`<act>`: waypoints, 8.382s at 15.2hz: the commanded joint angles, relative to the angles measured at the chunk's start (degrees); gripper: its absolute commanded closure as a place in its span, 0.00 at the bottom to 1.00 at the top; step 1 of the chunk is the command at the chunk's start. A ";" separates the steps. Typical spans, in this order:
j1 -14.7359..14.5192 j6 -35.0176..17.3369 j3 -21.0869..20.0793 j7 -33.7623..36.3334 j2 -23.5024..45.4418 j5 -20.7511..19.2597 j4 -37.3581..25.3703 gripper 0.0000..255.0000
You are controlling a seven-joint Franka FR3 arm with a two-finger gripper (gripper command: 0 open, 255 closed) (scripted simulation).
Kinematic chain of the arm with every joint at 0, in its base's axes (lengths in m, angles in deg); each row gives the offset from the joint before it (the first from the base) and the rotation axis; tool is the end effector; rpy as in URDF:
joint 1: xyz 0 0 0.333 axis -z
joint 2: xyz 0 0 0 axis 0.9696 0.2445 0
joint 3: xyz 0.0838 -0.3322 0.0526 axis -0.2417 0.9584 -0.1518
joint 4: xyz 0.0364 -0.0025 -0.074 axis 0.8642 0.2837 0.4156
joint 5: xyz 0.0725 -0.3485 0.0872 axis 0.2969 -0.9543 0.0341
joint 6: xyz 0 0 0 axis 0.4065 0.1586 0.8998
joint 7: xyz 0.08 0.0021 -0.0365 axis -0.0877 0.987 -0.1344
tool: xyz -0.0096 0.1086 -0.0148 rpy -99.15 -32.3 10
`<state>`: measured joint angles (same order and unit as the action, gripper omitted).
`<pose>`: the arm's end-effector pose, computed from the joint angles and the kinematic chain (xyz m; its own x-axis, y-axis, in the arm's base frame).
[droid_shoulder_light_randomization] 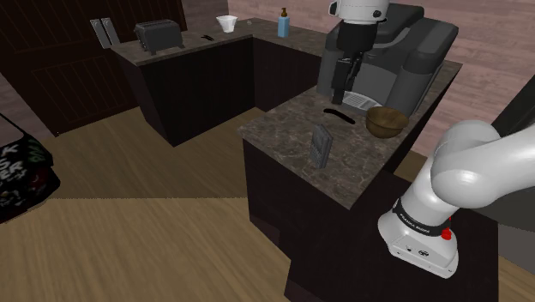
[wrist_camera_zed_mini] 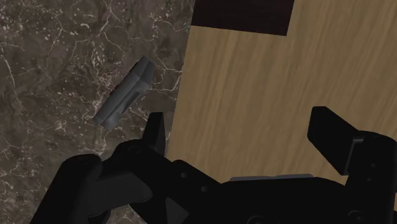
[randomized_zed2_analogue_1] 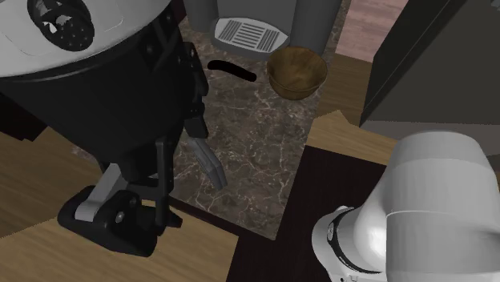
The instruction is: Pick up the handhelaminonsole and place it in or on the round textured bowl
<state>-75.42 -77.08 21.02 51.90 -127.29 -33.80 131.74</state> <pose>0.2510 0.0330 0.5812 0.9904 0.1314 -0.0419 0.1289 -0.9900 -0.0575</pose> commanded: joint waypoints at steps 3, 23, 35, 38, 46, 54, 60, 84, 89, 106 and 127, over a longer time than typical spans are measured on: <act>1.09 -3.85 0.48 0.26 1.47 -0.57 2.23 0.00; 10.61 -40.42 5.84 3.04 27.45 -4.79 11.27 0.00; 10.48 -45.63 5.85 2.87 30.73 -4.55 13.21 0.00; 10.48 -45.62 5.85 2.88 30.72 -4.55 13.20 1.00; 10.48 -45.63 5.85 2.87 30.73 -4.55 13.21 1.00; 10.60 -38.19 5.74 3.21 26.07 -4.84 10.42 1.00; 10.65 -32.80 5.68 3.41 23.33 -4.98 7.77 1.00; 13.78 -15.91 10.77 -2.99 17.29 -7.96 -3.06 1.00; 16.69 -14.55 16.11 -9.93 17.64 -10.66 -4.95 1.00; 23.19 -11.30 34.81 -35.43 31.40 -12.98 -23.01 1.00; 23.78 -26.62 37.80 -38.43 36.45 -11.43 -12.29 1.00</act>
<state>-51.64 -102.83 58.73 13.54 -91.09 -45.34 118.85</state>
